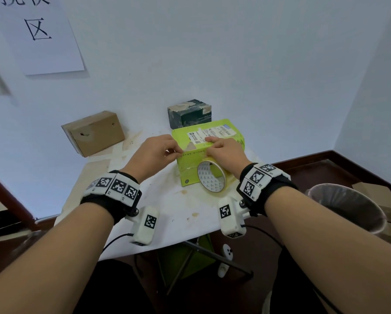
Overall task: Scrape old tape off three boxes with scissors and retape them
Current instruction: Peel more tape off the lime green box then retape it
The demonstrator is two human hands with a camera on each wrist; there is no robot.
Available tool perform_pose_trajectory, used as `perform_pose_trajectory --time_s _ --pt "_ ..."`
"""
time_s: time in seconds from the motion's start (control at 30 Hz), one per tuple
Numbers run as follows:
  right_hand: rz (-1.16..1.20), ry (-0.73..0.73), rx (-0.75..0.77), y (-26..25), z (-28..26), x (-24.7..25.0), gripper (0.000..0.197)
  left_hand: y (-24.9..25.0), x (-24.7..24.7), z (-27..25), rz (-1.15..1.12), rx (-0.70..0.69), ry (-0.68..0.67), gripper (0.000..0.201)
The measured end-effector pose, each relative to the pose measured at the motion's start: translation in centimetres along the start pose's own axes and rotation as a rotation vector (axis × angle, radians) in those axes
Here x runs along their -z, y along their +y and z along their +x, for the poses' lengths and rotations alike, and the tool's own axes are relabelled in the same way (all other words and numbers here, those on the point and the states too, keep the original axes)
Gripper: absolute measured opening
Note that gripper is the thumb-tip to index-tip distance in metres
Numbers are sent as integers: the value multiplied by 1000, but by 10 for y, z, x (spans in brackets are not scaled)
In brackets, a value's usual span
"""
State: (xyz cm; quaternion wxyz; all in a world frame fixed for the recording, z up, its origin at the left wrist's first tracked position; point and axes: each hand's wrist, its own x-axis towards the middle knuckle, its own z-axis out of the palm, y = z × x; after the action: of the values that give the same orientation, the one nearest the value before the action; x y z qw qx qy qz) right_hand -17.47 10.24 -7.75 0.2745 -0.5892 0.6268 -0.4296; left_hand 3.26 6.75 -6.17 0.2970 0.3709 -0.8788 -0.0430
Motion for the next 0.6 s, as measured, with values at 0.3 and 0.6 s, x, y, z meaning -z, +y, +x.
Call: perform_pose_trajectory --time_s 0.3,0.6 --pt "33 -40 -10 1 8 6 18 -13 -2 6 -13 4 20 5" --pt "34 -34 4 5 16 4 20 -22 1 1 -65 170 -43 20"
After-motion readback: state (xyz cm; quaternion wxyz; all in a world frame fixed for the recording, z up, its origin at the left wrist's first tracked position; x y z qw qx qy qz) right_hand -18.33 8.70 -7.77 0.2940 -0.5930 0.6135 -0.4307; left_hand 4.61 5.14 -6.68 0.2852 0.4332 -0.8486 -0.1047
